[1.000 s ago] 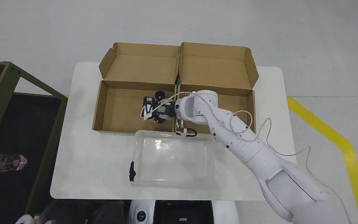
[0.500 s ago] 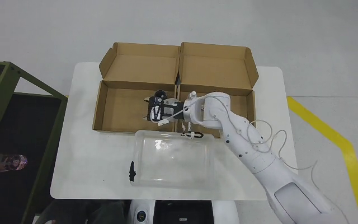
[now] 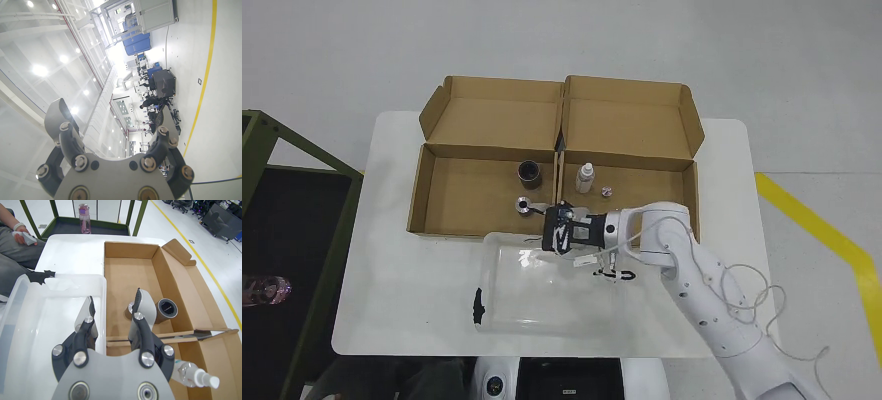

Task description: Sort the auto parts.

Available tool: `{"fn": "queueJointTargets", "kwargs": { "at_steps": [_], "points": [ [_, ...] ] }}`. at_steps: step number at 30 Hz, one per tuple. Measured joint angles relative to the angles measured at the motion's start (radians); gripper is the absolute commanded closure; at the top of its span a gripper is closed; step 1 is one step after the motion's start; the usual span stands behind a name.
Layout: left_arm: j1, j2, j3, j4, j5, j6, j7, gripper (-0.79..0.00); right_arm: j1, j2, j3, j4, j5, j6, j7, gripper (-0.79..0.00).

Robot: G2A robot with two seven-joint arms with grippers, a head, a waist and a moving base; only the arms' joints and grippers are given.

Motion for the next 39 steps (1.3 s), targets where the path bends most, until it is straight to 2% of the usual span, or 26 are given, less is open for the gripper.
{"fn": "queueJointTargets", "kwargs": {
  "at_steps": [10,28,32,39],
  "points": [
    [0.000,0.000,0.000,0.000,0.000,0.000,0.000,-0.785,-0.186,0.053,0.181,-0.103,-0.076,0.003,-0.088,-0.376],
    [0.000,0.000,0.000,0.000,0.000,0.000,0.000,-0.785,-0.418,0.112,0.495,-0.193,-0.103,0.097,-0.280,-0.391],
    [0.000,0.000,0.000,0.000,0.000,0.000,0.000,-0.785,-0.464,0.120,0.554,-0.198,-0.110,0.120,-0.322,-0.406],
    [0.000,0.000,0.000,0.000,0.000,0.000,0.000,-0.785,-0.550,0.135,0.645,-0.224,-0.126,0.125,-0.385,-0.477]
  ]
}}
